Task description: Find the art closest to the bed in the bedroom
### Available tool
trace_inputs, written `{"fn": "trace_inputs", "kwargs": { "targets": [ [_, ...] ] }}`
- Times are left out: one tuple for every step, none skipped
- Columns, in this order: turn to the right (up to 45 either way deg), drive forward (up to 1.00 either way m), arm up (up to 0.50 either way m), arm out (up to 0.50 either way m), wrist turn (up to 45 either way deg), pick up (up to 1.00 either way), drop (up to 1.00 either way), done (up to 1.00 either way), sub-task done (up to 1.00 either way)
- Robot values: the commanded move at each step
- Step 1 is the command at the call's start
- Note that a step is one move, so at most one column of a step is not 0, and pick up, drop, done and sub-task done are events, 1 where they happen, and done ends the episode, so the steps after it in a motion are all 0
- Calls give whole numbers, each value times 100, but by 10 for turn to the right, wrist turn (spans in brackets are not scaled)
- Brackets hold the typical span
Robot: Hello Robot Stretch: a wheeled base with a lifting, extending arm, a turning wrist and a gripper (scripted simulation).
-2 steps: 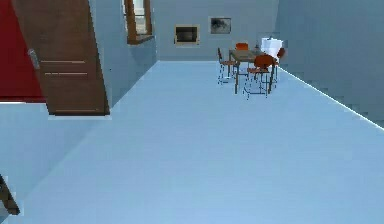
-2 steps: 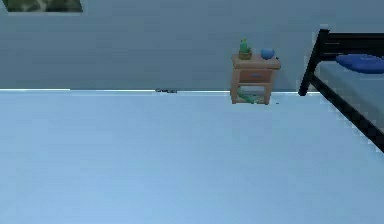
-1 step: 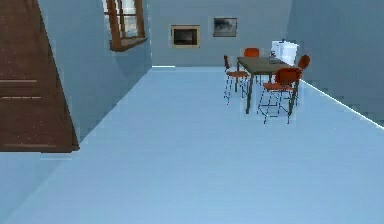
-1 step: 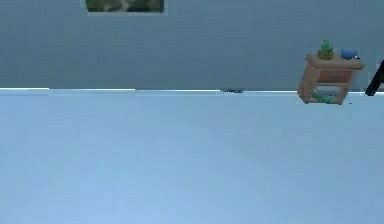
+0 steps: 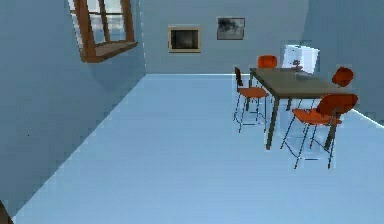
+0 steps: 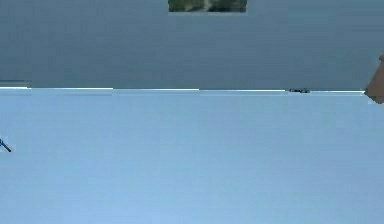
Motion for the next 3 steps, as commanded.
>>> {"fn": "trace_inputs", "kwargs": {
  "targets": [
    [-30, 0, 0, 0, 0, 0, 0, 0, 0],
    [0, 100, 0, 0, 0, 0, 0, 0, 0],
    [0, 100, 0, 0, 0, 0, 0, 0, 0]
  ]
}}
